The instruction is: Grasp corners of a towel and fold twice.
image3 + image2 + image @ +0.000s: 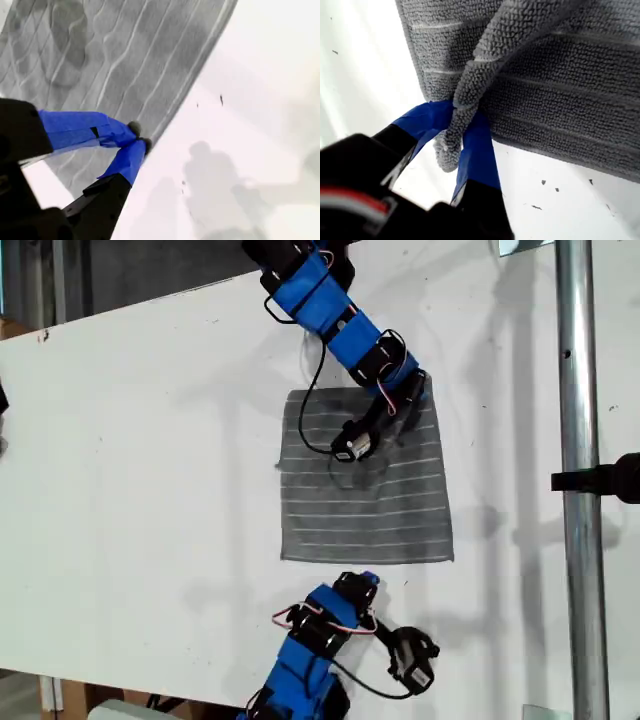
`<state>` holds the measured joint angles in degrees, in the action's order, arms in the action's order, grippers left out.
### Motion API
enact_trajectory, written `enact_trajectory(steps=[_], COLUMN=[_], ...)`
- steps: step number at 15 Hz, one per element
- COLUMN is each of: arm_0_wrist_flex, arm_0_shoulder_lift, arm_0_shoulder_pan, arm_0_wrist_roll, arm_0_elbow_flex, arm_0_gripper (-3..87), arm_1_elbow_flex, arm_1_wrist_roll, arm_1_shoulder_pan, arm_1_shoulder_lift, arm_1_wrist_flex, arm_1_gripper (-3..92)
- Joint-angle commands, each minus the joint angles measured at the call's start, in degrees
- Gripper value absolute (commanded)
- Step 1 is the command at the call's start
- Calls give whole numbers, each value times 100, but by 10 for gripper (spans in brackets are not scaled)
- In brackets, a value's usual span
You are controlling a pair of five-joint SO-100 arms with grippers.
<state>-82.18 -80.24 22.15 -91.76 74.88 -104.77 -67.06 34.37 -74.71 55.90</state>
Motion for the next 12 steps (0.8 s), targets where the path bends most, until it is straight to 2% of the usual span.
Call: enact_trajectory(steps=[1, 2, 4, 8, 12], arm_0_wrist_flex=[0, 18, 70, 53, 580], arm_0_shoulder_lift=[1731, 1767, 1723, 1969, 3173], arm_0_shoulder_pan=[290, 343, 439, 492, 589], arm_0_wrist_roll=[105, 97, 439, 483, 158], arm_0_elbow_flex=[-2470, -2417, -2461, -2417, -2496], arm_0_gripper=[219, 325, 360, 340, 327], arm_1_elbow_flex=[141, 167, 220, 334, 404], arm_1_wrist_roll=[26, 26, 26, 26, 26], arm_1_shoulder_pan=[-185, -176, -167, -167, -193], arm_1_shoulder_lift=[-105, -105, -70, -70, -44], arm_1_wrist_flex=[132, 141, 158, 237, 299], arm_1_gripper=[-1, -1, -1, -1, -1])
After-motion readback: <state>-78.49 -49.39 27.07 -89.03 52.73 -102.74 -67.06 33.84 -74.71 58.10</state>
